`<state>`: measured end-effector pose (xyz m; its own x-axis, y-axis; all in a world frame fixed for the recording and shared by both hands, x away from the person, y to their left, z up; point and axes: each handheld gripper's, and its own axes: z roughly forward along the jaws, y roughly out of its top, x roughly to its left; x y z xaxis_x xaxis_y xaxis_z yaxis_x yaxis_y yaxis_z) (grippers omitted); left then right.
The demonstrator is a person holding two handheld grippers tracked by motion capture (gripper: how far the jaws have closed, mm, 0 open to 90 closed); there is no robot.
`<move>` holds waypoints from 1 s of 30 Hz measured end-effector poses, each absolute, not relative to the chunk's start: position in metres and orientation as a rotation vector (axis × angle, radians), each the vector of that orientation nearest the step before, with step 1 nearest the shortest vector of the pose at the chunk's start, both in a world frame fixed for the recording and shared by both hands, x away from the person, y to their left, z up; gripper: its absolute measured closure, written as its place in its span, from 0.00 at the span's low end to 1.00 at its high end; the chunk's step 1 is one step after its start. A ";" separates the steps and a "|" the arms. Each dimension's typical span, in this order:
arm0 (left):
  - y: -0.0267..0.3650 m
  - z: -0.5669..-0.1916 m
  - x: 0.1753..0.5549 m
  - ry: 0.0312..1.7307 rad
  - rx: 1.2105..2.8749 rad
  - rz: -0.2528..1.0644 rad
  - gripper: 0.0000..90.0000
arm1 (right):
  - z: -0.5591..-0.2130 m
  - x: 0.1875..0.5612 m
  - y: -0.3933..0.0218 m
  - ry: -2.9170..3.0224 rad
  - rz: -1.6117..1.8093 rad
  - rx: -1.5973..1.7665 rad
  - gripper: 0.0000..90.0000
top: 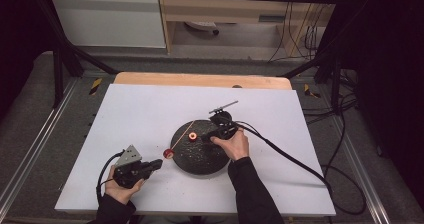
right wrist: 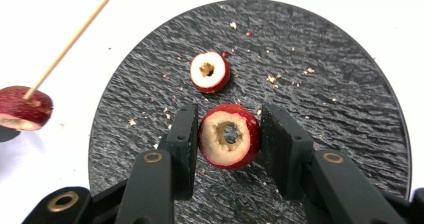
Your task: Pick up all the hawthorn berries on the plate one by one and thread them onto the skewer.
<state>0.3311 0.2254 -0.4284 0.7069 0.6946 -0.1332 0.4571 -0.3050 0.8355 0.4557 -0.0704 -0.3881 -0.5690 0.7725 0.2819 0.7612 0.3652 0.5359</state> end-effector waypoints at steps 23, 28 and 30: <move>0.223 -0.428 0.330 0.883 1.952 0.313 0.98 | -0.387 0.431 -0.091 2.434 1.320 1.358 0.68; 0.222 -0.428 0.330 0.886 1.944 0.311 0.98 | -0.390 0.424 -0.098 2.371 1.413 1.359 0.68; 0.221 -0.428 0.330 0.885 1.944 0.313 0.98 | -0.392 0.422 -0.100 2.354 1.443 1.362 0.68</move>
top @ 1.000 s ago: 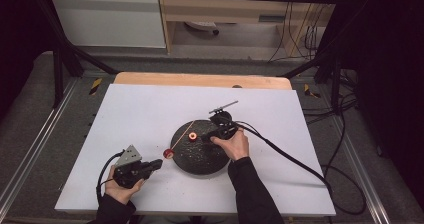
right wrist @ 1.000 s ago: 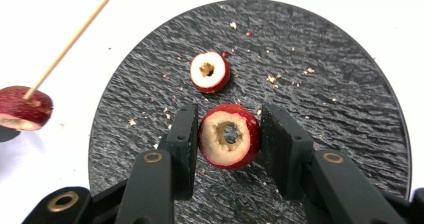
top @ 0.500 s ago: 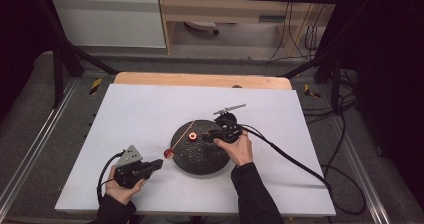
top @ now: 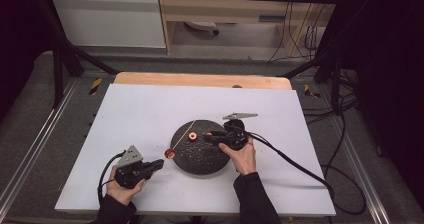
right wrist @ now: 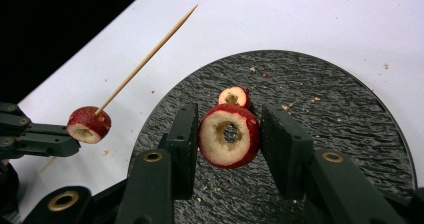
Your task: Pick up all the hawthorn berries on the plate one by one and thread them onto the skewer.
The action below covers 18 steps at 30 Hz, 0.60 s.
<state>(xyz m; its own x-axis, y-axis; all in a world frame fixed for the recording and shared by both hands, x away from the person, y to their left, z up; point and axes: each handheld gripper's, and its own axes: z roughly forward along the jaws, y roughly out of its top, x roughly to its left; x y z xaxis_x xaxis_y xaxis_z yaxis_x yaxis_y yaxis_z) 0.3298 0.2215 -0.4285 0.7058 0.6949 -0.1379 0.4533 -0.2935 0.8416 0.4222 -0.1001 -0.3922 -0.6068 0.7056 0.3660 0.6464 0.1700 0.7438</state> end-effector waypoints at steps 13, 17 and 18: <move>0.219 -0.428 0.329 0.881 1.933 0.315 0.98 | -0.403 0.411 -0.114 2.193 1.641 1.387 0.68; 0.218 -0.427 0.328 0.879 1.930 0.311 0.98 | -0.401 0.408 -0.116 2.138 1.703 1.374 0.68; 0.217 -0.427 0.328 0.878 1.931 0.310 0.98 | -0.401 0.407 -0.116 2.127 1.717 1.372 0.68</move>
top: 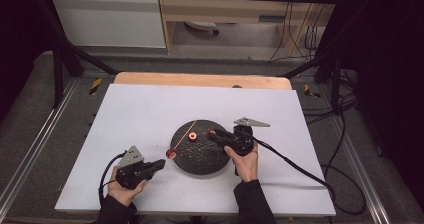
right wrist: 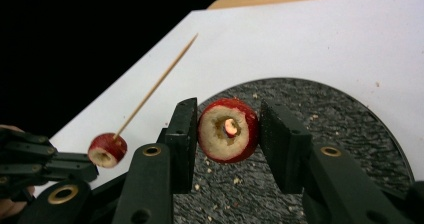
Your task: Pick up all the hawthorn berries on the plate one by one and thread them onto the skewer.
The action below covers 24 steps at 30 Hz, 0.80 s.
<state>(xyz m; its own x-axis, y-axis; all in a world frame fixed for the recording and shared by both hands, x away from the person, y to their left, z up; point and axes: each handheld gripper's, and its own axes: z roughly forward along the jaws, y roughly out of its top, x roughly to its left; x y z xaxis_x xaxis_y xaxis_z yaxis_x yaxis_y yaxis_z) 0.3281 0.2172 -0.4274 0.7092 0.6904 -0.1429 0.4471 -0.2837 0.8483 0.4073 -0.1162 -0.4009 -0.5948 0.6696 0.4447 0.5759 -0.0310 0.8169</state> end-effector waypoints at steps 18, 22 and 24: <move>0.211 -0.426 0.326 0.871 1.915 0.320 0.98 | -0.390 0.409 -0.118 1.909 1.914 1.380 0.68; 0.210 -0.425 0.325 0.866 1.909 0.325 0.98 | -0.387 0.412 -0.119 1.860 1.954 1.380 0.68; 0.209 -0.425 0.324 0.864 1.909 0.327 0.98 | -0.387 0.413 -0.120 1.830 1.965 1.376 0.68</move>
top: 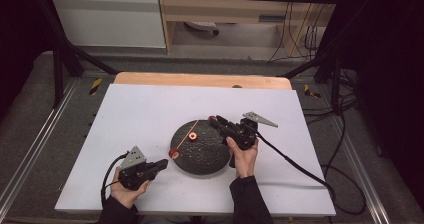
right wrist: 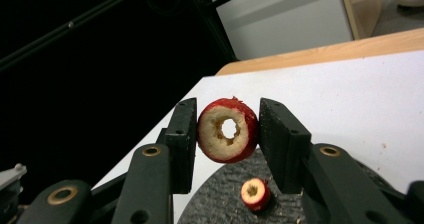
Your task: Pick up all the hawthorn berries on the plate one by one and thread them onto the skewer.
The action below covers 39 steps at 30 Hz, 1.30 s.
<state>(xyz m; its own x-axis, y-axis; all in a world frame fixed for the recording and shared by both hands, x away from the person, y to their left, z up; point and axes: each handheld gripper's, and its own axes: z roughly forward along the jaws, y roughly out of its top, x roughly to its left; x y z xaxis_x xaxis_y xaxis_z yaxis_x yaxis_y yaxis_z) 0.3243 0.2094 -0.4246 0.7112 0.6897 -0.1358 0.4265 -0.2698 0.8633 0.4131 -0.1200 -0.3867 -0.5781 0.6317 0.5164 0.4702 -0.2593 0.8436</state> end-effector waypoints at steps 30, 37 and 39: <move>0.197 -0.425 0.321 0.858 1.907 0.311 0.98 | -0.391 0.423 -0.115 1.617 2.050 1.421 0.68; 0.192 -0.422 0.321 0.859 1.902 0.314 0.98 | -0.392 0.424 -0.116 1.597 2.047 1.405 0.68; 0.191 -0.422 0.321 0.855 1.903 0.316 0.98 | -0.391 0.424 -0.116 1.596 2.048 1.405 0.68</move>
